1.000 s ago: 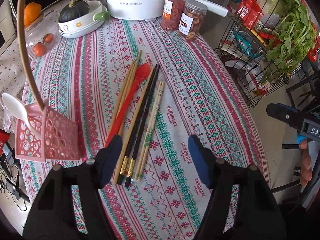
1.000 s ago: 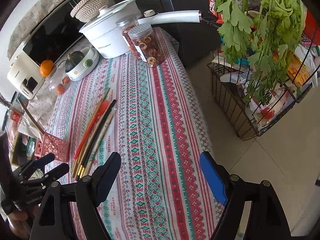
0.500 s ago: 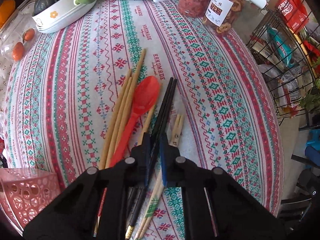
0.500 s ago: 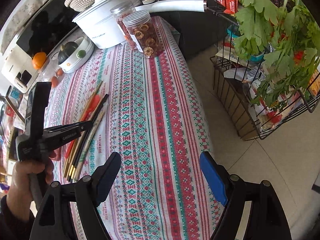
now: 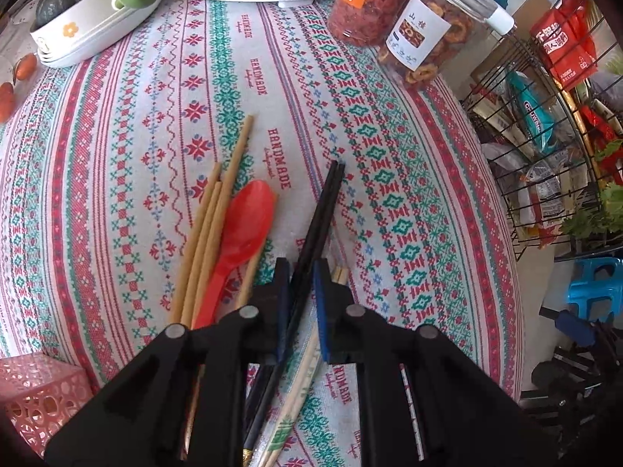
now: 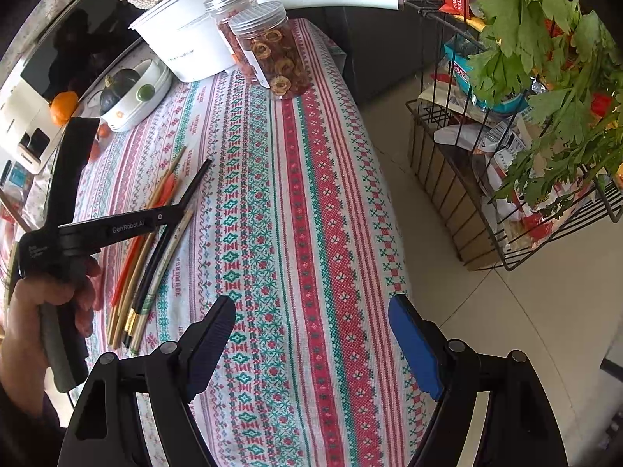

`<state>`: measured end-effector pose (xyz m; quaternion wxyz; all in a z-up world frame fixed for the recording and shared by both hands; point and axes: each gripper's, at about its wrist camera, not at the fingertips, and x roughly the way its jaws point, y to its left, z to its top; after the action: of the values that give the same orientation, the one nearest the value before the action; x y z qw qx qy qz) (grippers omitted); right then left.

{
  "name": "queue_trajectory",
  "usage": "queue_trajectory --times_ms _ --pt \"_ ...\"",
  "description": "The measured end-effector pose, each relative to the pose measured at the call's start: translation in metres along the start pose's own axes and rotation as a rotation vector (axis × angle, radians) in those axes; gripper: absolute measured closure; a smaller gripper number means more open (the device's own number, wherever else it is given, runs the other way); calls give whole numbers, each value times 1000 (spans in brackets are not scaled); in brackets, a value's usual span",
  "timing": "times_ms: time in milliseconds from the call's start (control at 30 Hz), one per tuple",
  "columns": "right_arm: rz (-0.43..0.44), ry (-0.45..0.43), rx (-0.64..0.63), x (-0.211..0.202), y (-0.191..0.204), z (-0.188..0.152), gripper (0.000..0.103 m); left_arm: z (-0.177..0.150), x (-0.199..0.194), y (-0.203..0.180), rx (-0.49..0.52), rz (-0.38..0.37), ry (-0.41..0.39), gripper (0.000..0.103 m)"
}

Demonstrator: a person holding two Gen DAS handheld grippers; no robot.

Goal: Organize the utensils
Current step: 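Lower the left tool onto a black chopstick and close on it, then lift the black chopstick with left while right grasps the other black chopstick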

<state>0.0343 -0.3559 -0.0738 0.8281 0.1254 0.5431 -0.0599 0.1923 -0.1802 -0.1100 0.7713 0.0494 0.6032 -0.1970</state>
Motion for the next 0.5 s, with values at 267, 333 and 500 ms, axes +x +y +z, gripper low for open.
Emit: queue_trajectory --times_ms 267,333,500 --pt "-16 17 -16 8 2 2 21 1 0 -2 32 37 -5 91" --pt "-16 18 -17 8 3 3 21 2 1 -5 37 49 -8 91" --pt "-18 20 -22 9 3 3 21 5 12 -16 62 107 -15 92"
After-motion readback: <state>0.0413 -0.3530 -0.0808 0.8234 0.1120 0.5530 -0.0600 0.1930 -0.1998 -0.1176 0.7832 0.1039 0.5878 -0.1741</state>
